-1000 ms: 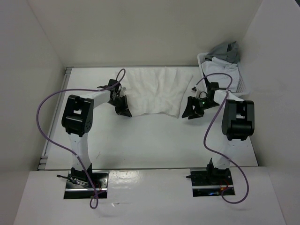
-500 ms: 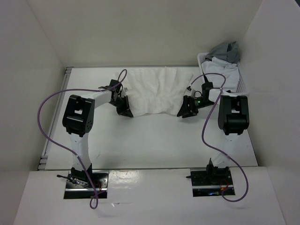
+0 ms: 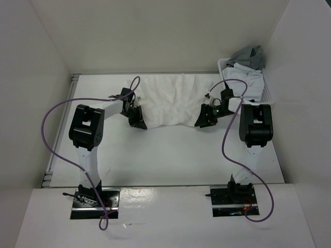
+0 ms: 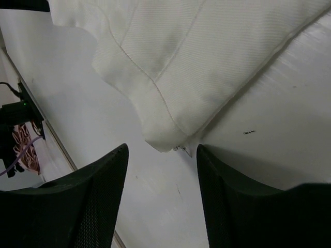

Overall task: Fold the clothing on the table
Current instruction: Flatten the skirt out

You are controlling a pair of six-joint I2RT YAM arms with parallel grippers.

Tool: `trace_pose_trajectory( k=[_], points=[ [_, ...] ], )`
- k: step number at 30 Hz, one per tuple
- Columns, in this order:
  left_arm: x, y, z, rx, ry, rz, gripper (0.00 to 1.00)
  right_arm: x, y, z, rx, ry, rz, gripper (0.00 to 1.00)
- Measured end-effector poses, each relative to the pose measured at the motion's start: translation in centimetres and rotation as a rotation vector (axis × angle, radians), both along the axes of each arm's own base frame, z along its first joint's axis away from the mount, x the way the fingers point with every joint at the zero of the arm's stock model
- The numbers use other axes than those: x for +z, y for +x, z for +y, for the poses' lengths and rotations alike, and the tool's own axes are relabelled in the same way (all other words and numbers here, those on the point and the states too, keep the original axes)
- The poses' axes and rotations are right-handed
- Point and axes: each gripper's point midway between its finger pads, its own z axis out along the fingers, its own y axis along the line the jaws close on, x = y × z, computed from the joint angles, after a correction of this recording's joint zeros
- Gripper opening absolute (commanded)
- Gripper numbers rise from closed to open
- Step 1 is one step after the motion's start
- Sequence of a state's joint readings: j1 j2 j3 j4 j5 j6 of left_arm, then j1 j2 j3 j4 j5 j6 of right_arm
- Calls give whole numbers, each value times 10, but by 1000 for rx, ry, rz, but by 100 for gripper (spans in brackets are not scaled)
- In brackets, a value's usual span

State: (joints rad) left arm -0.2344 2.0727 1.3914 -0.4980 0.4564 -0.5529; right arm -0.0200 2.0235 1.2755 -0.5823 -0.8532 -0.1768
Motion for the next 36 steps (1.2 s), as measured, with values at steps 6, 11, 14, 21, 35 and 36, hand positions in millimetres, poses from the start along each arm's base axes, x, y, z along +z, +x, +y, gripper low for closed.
trace_pose_trajectory(
  k=[6,11,14,21,35,36],
  points=[
    [0,0,0,0,-2,-1,0,-2,1,14,37,-3,-14,47],
    [0,-1,-1,-1,-5,1,0,-12,-2,19,53,-10,7,11],
    [0,-1,-1,-5,-9,0,0,-15,-2,18,53,-21,10,0],
    [11,12,10,-59,67,-48,0,-8,6,11,46,-72,-20,0],
    [235,101,38,-210,192,-736,0,220,71,6,24,-131,-621,0],
    [252,98,39,-221,197,-779,0,237,68,6,22,-131,-662,0]
  ],
)
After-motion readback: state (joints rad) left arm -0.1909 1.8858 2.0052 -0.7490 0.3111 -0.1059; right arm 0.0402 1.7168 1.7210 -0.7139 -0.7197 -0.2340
